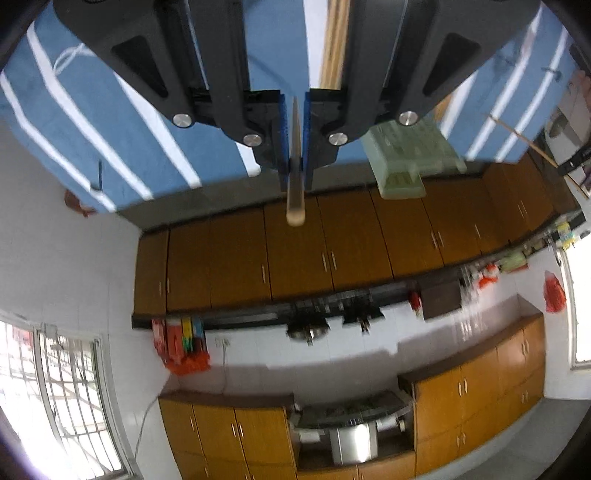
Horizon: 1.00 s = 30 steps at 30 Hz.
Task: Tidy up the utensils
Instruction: 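Lift the chopstick in the left tool over the green holder while the right tool carries its chopstick there, then open the left tool to drop its chopstick into the holder while the right tool releases its own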
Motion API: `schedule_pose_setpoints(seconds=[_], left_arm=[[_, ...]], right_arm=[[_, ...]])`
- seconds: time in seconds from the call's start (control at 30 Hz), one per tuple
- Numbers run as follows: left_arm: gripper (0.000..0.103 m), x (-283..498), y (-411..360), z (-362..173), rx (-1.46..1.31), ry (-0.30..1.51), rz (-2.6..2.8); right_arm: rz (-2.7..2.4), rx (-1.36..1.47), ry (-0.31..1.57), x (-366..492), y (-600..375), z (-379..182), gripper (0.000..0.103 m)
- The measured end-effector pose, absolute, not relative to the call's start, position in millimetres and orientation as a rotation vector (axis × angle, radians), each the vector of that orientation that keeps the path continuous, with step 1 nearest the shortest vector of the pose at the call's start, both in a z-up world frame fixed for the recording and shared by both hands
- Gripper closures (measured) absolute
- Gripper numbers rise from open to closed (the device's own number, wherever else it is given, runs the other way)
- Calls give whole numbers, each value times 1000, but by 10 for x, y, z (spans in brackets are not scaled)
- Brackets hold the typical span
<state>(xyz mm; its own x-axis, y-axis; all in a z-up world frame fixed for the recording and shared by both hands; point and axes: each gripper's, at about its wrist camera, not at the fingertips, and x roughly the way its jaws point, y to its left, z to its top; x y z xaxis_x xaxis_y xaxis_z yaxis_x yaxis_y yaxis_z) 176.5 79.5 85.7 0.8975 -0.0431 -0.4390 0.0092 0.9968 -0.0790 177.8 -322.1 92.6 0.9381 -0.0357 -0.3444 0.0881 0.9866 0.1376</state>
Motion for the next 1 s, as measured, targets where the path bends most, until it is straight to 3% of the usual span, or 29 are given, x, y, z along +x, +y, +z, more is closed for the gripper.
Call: schedule_pose_setpoints(seconds=[0.2,0.4,1.0], left_arm=[[96,1767,569,1498,-64,320,-77],[96,1762,161,1814,-94,245,-196],[96,2223,-315,987,-99,402,-299]], right_arm=[[50,196,186,1778,-3107,1719,95],[135,181,145,1873,-2872,1989,95],[148,154,296,2513,-2518,1239,95]])
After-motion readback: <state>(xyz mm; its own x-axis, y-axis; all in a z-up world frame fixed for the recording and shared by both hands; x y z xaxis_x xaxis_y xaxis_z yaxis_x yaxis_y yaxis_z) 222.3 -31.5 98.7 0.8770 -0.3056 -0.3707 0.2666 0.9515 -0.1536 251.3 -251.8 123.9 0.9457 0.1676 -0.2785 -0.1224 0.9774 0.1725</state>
